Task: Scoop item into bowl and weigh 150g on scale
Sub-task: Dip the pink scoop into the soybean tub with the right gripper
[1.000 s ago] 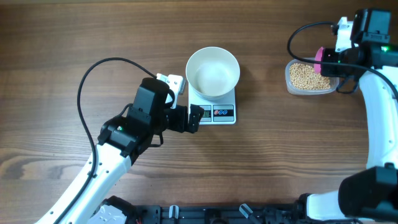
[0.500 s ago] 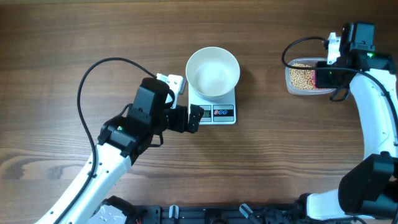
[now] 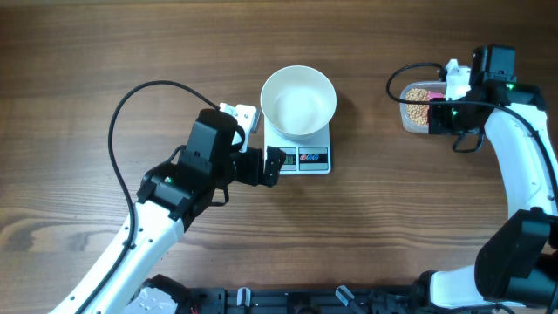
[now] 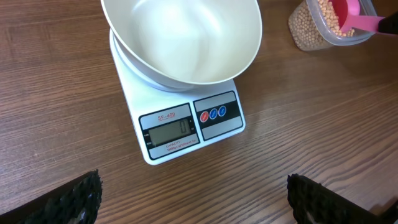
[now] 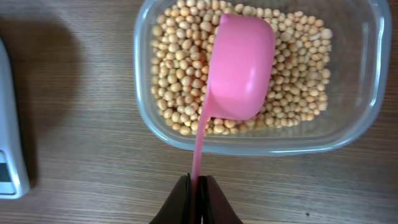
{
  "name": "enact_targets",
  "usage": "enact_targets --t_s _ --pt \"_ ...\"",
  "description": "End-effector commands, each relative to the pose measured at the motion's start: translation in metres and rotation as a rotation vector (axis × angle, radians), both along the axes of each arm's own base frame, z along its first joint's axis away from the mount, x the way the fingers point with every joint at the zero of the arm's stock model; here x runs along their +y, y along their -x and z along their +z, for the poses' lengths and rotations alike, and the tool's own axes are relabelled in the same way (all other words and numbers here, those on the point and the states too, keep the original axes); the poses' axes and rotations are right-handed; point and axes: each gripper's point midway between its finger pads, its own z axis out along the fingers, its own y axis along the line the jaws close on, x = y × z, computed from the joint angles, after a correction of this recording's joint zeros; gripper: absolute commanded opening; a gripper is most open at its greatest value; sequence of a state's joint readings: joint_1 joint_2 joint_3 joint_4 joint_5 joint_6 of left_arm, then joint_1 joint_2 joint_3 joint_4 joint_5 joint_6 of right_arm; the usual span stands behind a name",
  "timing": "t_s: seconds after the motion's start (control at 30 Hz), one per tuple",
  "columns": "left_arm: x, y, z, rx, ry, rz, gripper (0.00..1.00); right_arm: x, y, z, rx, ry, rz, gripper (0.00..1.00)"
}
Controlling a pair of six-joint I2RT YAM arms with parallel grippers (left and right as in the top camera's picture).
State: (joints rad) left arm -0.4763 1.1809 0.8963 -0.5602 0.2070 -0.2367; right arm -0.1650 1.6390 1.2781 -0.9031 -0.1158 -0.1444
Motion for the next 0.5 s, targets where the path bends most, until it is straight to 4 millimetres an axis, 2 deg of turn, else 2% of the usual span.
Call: enact_targets --t_s 0.0,0.13,0.23,0.33,0.47 --pt "0.0 0.0 0.003 -0.023 -0.011 -0.013 1.0 0.021 0.0 -0.001 -0.015 -0.173 0.034 0.04" --pt "0.0 0.0 0.003 -0.023 -0.011 -0.013 1.0 -0.002 0.0 0.003 -0.035 -0.238 -0.06 0.04" --pt "0.0 0.0 0.003 -0.023 -0.011 -0.013 1.0 -0.006 0.005 0.0 -0.041 -0.314 -0.087 0.04" --pt "0.0 0.0 0.003 -0.023 -0.011 -0.013 1.0 0.0 0.007 -0.007 -0.033 -0.403 -0.093 0.04" --pt "0.0 0.0 0.003 -0.023 -0.011 -0.013 1.0 -0.005 0.005 -0.005 -0.053 -0.487 -0.118 0.04"
